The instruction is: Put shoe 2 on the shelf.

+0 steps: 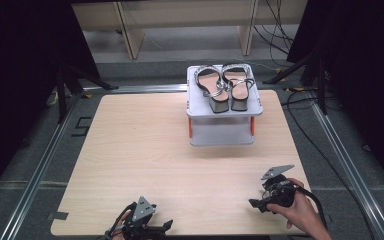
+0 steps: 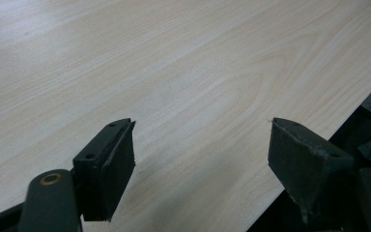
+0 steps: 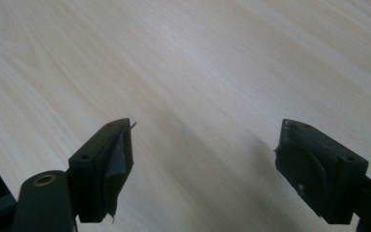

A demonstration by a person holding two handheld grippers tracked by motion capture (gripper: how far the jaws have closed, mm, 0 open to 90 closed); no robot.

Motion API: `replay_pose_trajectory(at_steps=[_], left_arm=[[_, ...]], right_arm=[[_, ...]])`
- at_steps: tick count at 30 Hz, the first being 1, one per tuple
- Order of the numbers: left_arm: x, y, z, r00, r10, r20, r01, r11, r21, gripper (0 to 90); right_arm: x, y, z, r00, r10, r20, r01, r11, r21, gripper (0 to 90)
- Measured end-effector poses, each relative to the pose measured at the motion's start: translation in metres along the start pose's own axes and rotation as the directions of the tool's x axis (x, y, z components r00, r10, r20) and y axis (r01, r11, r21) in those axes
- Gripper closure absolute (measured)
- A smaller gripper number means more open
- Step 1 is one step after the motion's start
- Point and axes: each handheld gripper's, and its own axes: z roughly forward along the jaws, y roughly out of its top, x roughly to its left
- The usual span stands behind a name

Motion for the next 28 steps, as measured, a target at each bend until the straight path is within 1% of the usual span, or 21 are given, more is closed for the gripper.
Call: replay_pose_trajectory(at_steps=[1, 2, 3, 4, 6, 7, 8, 10, 11, 13, 14, 15, 17, 18, 21, 22, 24, 25, 26, 27, 28], left_arm=[[0.0, 0.0, 0.0, 1.0, -0.005, 0.004, 0.005, 1.0, -0.008, 23.7], [0.0, 0.0, 0.0, 1.0, -0.005, 0.003, 0.005, 0.9999, -0.009, 23.5], [0.001, 0.0, 0.0, 0.9996, 0.016, -0.022, -0.016, 0.9998, 0.012, 23.3], [0.001, 0.0, -0.001, 0.9996, 0.017, -0.024, -0.017, 0.9997, 0.018, 23.1], [0.001, 0.0, 0.0, 0.9997, 0.017, -0.02, -0.016, 0.9998, 0.013, 22.5], [0.001, 0.0, 0.0, 0.9996, 0.017, -0.021, -0.017, 0.9998, 0.013, 22.3], [0.0, 0.0, 0.0, 1.0, -0.003, -0.001, 0.003, 1.0, -0.006, 22.1], [0.0, 0.0, 0.0, 1.0, -0.004, 0.0, 0.004, 0.9999, -0.009, 21.6], [0.001, 0.0, 0.0, 0.9997, 0.018, -0.019, -0.018, 0.9998, 0.012, 21.3], [0.001, 0.0, 0.0, 0.9995, 0.018, -0.025, -0.017, 0.9997, 0.019, 20.4], [0.001, 0.0, 0.0, 0.9996, 0.017, -0.025, -0.017, 0.9998, 0.014, 20.1], [0.001, 0.0, -0.001, 0.9994, 0.017, -0.029, -0.017, 0.9997, 0.017, 19.4], [0.002, 0.001, -0.001, 0.999, 0.028, -0.036, -0.027, 0.9993, 0.026, 17.0], [0.002, 0.001, -0.002, 0.9993, 0.025, -0.026, -0.025, 0.9994, 0.026, 17.0], [0.001, 0.0, 0.0, 0.9994, 0.014, -0.032, -0.014, 0.9998, 0.011, 16.9], [0.001, 0.001, -0.001, 0.9993, 0.028, -0.023, -0.027, 0.9993, 0.026, 16.9], [0.003, 0.001, -0.003, 0.9987, 0.049, -0.014, -0.048, 0.9978, 0.045, 16.9], [0.0, 0.0, -0.001, 0.9999, 0.008, -0.01, -0.008, 1.0, 0.006, 16.8], [0.003, 0.001, -0.003, 0.9983, 0.054, -0.019, -0.053, 0.9973, 0.05, 16.7], [0.001, 0.001, -0.001, 0.9991, 0.024, -0.034, -0.023, 0.9995, 0.023, 16.6], [0.001, 0.001, -0.001, 0.9991, 0.024, -0.033, -0.024, 0.9994, 0.023, 16.5]], right_arm=[[0.001, -0.003, 0.0, 0.9999, 0.014, -0.002, -0.014, 1.0, -0.015, 21.2], [0.0, -0.005, -0.002, 1.0, -0.009, -0.003, 0.009, 1.0, -0.028, 20.9], [0.0, -0.006, -0.002, 0.9998, -0.017, -0.007, 0.017, 0.999, -0.03, 20.6], [0.003, -0.008, -0.005, 1.0, 0.0, -0.008, 0.0, 1.0, -0.024, 20.4], [0.004, -0.013, -0.006, 0.9998, -0.007, -0.019, 0.006, 0.998, -0.059, 20.4], [0.005, -0.014, -0.007, 0.9992, 0.007, -0.04, -0.01, 0.999, -0.053, 20.4], [0.006, -0.017, -0.006, 0.9991, 0.001, -0.043, -0.004, 0.997, -0.071, 20.2], [0.008, -0.021, -0.007, 0.9979, 0.028, -0.058, -0.032, 0.998, -0.063, 19.7], [0.008, -0.022, -0.008, 0.998, 0.02, -0.06, -0.024, 0.998, -0.05, 19.7], [0.008, -0.025, -0.007, 0.9983, 0.007, -0.058, -0.01, 0.998, -0.055, 19.4], [0.011, -0.027, -0.007, 0.9979, 0.03, -0.058, -0.034, 0.997, -0.064, 19.1], [0.01, -0.027, -0.009, 0.9978, 0.019, -0.064, -0.022, 0.999, -0.046, 18.8], [0.011, -0.029, -0.01, 0.9983, 0.014, -0.057, -0.017, 0.998, -0.057, 18.3], [0.011, -0.03, -0.009, 0.9983, 0.003, -0.058, -0.006, 0.998, -0.061, 18.2], [0.013, -0.032, -0.011, 0.9983, 0.02, -0.055, -0.025, 0.997, -0.077, 17.8], [0.012, -0.033, -0.011, 0.999, 0.002, -0.044, -0.006, 0.996, -0.088, 17.8], [0.013, -0.032, -0.013, 0.9984, 0.022, -0.051, -0.026, 0.998, -0.064, 17.5], [0.012, -0.033, -0.011, 0.999, 0.008, -0.044, -0.012, 0.996, -0.089, 17.5], [0.012, -0.032, -0.012, 0.999, 0.005, -0.045, -0.009, 0.997, -0.079, 17.5], [0.011, -0.032, -0.012, 0.999, -0.003, -0.044, 0.0, 0.997, -0.074, 17.5], [0.011, -0.032, -0.012, 0.999, -0.004, -0.044, 0.0, 0.997, -0.076, 17.5]])
